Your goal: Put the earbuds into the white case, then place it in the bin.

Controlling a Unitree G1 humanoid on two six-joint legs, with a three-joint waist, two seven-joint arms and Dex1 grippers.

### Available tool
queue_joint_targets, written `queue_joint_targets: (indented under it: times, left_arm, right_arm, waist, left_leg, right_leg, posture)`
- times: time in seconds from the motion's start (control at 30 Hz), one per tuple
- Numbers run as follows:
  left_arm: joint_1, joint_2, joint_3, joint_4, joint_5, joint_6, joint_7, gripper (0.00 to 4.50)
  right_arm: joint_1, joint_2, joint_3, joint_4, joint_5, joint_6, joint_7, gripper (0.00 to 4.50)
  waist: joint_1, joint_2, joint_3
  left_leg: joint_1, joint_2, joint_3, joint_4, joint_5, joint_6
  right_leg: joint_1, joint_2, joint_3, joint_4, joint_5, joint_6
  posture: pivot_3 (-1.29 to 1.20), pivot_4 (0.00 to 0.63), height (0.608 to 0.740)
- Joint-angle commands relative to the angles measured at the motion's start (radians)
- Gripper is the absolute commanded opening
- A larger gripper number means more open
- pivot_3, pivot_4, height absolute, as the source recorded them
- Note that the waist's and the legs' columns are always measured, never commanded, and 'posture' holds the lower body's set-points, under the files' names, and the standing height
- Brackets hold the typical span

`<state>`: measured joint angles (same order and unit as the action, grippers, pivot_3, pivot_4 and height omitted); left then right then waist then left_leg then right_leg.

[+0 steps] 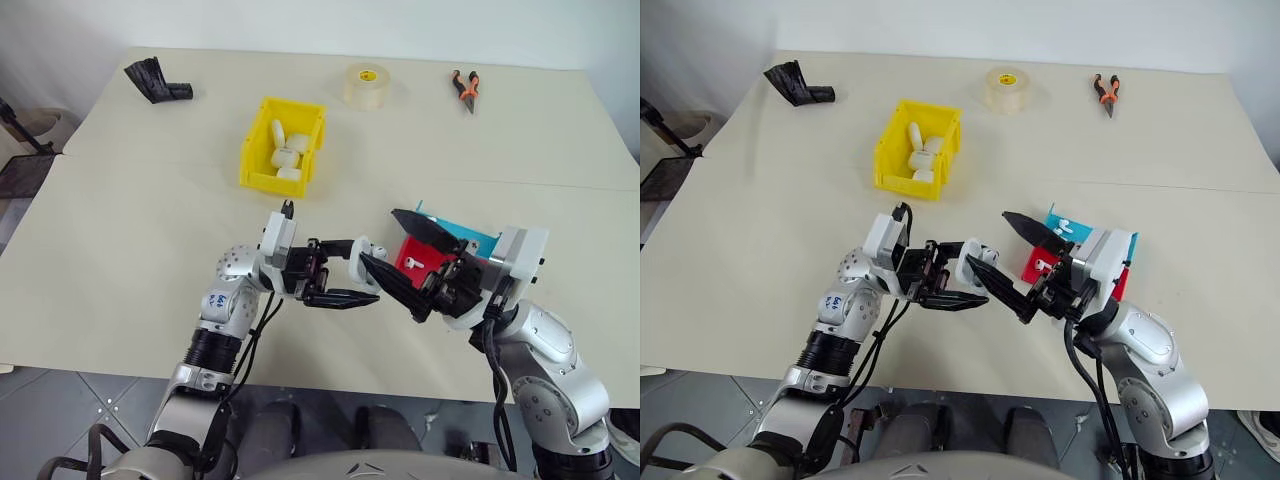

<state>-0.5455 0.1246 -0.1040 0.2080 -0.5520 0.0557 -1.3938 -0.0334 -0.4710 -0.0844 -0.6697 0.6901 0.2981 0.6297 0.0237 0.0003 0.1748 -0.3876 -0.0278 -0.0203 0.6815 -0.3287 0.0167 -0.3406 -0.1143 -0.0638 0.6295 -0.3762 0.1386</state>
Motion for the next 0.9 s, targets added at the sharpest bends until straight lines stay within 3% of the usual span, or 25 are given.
queue_joint_targets:
  times: [0.03, 0.27, 0.4, 0.57, 0.7, 0.9]
  left_arm:
    - [-0.019, -0.010, 0.000, -0.027, -0.007, -0.020, 0.005, 2.78]
    - [0.001, 0.019, 0.004, -0.016, 0.006, -0.034, -0.003, 2.78]
    - [0.012, 0.039, 0.014, -0.004, 0.013, -0.048, -0.001, 2.78]
    - [0.025, 0.065, 0.024, -0.004, 0.010, -0.059, 0.000, 2.78]
    - [0.021, 0.072, 0.030, -0.005, 0.011, -0.067, 0.011, 2.78]
    - [0.024, 0.062, 0.026, -0.003, 0.020, -0.085, 0.024, 2.78]
  right_arm:
    - [0.016, -0.061, -0.106, -0.034, 0.059, 0.013, 0.024, 4.49]
    - [0.227, -0.214, -0.339, 0.004, 0.020, -0.029, 0.156, 4.49]
    - [0.331, -0.236, -0.469, 0.129, -0.034, -0.109, 0.238, 4.49]
    - [0.378, -0.268, -0.518, 0.262, -0.099, -0.166, 0.315, 4.49]
    - [0.266, -0.353, -0.454, 0.268, -0.082, -0.045, 0.292, 4.49]
    - [-0.098, -0.544, -0.207, 0.409, -0.167, 0.212, 0.270, 4.49]
  waist:
    - [0.000, 0.000, 0.000]
    - [0.001, 0.000, 0.000]
    - [0.002, 0.000, 0.000]
    - [-0.001, 0.000, 0.000]
    - [-0.006, 0.001, 0.000]
    - [-0.002, 0.001, 0.000]
  left_leg:
    - [0.000, 0.000, 0.000, 0.000, 0.000, 0.000]
    - [0.000, 0.000, 0.001, 0.000, 0.000, 0.001]
    - [0.000, 0.000, 0.001, 0.000, 0.000, 0.001]
    - [0.001, 0.000, 0.002, 0.000, 0.000, 0.001]
    - [0.001, 0.001, 0.003, 0.000, 0.000, 0.001]
    - [0.001, 0.002, 0.003, 0.001, 0.000, 0.001]
  right_leg:
    - [0.000, 0.000, 0.000, 0.000, 0.000, 0.000]
    - [0.001, 0.000, 0.000, -0.001, 0.000, 0.000]
    - [0.001, 0.000, 0.000, -0.001, 0.000, 0.000]
    - [0.002, 0.000, 0.000, -0.001, 0.000, 0.000]
    - [0.002, 0.000, 0.001, -0.001, 0.000, 0.000]
    - [0.001, 0.000, 0.001, -0.002, 0.000, 0.000]
  posture:
    - [0.00, 0.150, 0.740]
    - [0.00, 0.150, 0.740]
    - [0.00, 0.150, 0.740]
    - [0.00, 0.150, 0.740]
    - [0.00, 0.150, 0.740]
    - [0.00, 0.150, 0.740]
